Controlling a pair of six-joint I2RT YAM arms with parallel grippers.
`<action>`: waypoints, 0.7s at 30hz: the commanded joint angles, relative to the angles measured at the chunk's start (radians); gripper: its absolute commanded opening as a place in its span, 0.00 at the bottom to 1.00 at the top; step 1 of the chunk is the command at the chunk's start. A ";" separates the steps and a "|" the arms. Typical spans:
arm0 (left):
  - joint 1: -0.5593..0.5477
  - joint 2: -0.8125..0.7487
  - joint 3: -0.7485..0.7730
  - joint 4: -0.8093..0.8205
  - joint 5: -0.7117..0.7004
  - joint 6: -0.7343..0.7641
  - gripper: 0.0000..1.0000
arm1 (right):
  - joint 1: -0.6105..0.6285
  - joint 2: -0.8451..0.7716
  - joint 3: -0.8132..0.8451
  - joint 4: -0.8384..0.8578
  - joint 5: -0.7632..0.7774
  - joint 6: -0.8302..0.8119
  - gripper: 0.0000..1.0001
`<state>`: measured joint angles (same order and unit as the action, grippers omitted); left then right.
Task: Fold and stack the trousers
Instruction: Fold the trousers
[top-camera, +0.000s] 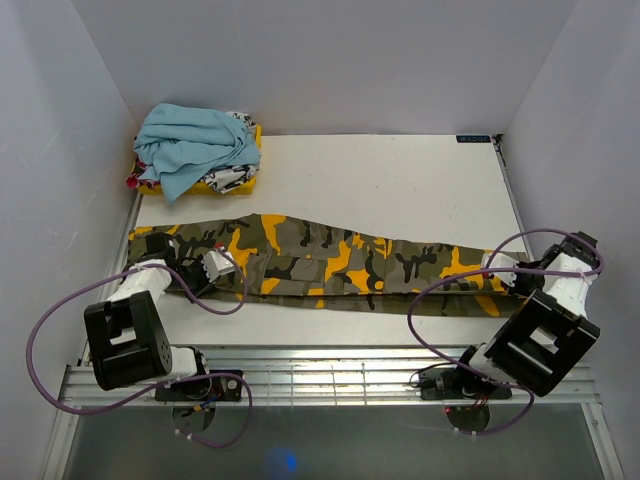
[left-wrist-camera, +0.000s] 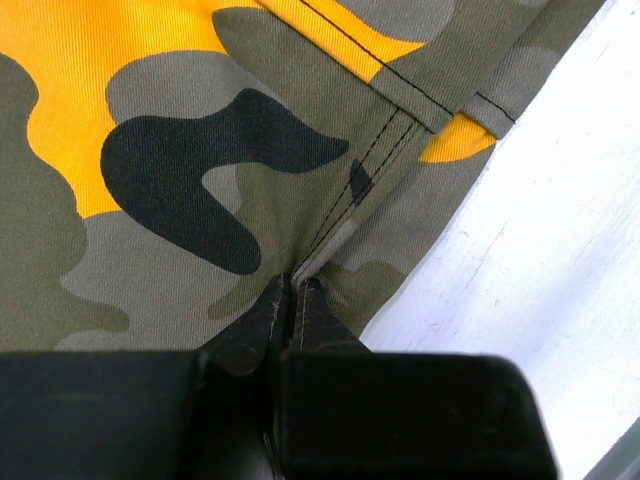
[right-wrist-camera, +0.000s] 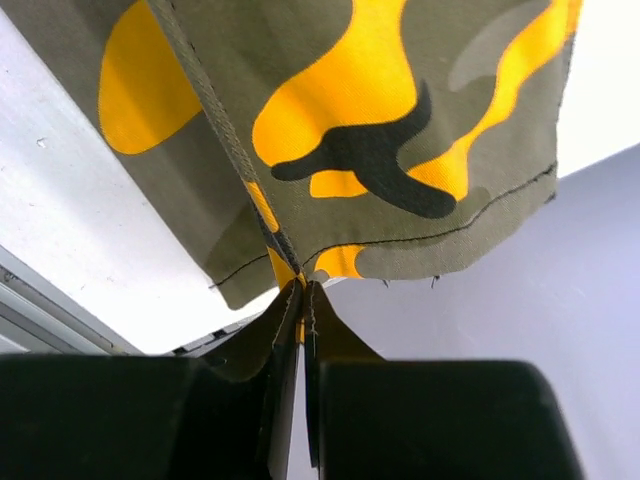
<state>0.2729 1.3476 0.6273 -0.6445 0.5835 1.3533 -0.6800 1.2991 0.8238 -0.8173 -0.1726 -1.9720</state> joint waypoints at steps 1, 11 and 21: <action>0.017 -0.007 -0.023 -0.024 -0.131 0.015 0.00 | -0.059 -0.014 0.069 0.010 0.031 -0.134 0.08; 0.018 -0.192 0.071 -0.260 0.114 0.082 0.00 | -0.082 -0.004 -0.199 0.253 0.120 -0.235 0.08; 0.018 -0.242 0.105 -0.434 0.187 0.151 0.00 | -0.082 0.086 -0.022 0.213 0.094 -0.148 0.08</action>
<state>0.2802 1.1103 0.7345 -0.9962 0.7464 1.4353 -0.7513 1.3804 0.7166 -0.6445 -0.1097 -1.9865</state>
